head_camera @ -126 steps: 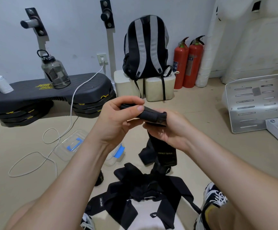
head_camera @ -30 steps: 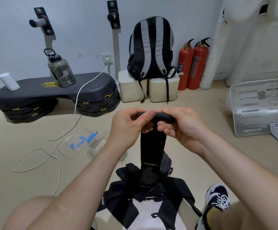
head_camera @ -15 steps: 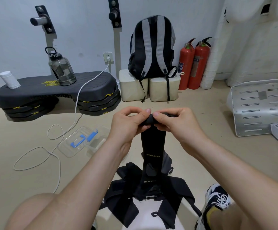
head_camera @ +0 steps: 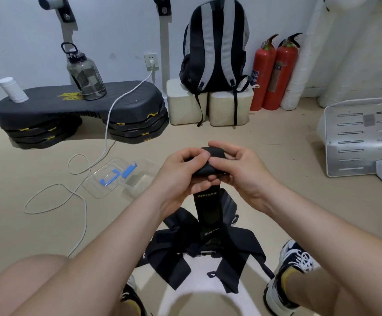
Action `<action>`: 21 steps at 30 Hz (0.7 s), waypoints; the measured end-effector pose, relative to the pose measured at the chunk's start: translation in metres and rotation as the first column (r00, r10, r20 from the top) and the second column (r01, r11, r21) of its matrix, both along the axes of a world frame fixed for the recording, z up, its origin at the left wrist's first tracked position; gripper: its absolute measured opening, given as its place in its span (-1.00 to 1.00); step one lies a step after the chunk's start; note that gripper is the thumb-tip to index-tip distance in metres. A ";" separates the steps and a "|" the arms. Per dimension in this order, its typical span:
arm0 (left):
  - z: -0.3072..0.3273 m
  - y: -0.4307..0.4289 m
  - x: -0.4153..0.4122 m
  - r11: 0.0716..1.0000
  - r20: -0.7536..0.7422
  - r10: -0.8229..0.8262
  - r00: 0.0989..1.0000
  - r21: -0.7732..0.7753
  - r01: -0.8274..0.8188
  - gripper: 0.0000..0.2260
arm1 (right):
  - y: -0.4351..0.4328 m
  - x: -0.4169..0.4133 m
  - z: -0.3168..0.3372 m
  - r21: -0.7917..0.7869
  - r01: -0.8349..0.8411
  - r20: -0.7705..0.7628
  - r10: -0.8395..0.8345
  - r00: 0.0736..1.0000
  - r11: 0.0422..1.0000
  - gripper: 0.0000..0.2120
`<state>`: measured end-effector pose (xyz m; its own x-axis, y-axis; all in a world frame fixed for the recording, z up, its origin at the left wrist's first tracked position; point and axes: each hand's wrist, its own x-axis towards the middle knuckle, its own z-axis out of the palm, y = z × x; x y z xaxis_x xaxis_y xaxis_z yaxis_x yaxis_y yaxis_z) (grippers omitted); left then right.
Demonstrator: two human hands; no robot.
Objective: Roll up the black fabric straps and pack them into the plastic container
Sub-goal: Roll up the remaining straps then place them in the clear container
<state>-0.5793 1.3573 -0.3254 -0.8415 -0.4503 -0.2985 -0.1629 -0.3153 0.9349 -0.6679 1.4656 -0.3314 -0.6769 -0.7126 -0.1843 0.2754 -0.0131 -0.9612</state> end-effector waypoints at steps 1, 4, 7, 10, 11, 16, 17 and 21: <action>-0.001 -0.002 0.004 0.997 -0.005 0.028 1.000 -0.069 -0.028 -0.93 | 0.000 0.004 -0.002 -0.001 -0.019 -0.016 0.019 1.000 1.000 -0.61; -0.005 -0.012 0.012 0.955 0.010 0.023 1.000 -0.296 -0.019 -0.80 | 0.001 0.011 -0.012 -0.048 0.005 0.231 0.006 0.973 0.999 -0.65; -0.006 -0.015 0.017 0.900 0.034 -0.082 0.996 -0.427 0.089 -0.72 | 0.005 0.031 -0.047 -0.108 0.101 0.675 -0.001 0.738 0.989 -0.58; -0.004 -0.022 0.024 0.891 0.025 -0.218 0.976 -0.402 0.209 -0.72 | 0.006 0.068 -0.107 -0.055 0.099 0.856 -0.004 0.517 0.994 -0.41; -0.002 -0.024 0.027 0.888 0.021 -0.266 0.964 -0.384 0.253 -0.72 | 0.006 0.077 -0.128 -0.035 0.118 0.896 -0.022 0.444 0.992 -0.34; -0.004 -0.039 0.048 0.827 0.001 -0.519 0.855 -0.252 0.502 -0.74 | -0.002 0.085 -0.183 -0.013 0.300 0.969 -0.061 0.238 0.954 -0.16; -0.005 -0.042 0.054 0.795 0.019 -0.571 0.821 -0.235 0.559 -0.72 | -0.004 0.080 -0.185 -0.015 0.329 0.960 -0.079 0.269 0.944 -0.20; -0.010 -0.055 0.074 0.703 0.139 -0.668 0.731 -0.204 0.681 -0.68 | -0.011 0.050 -0.189 0.066 0.402 0.942 -0.190 0.277 0.913 -0.39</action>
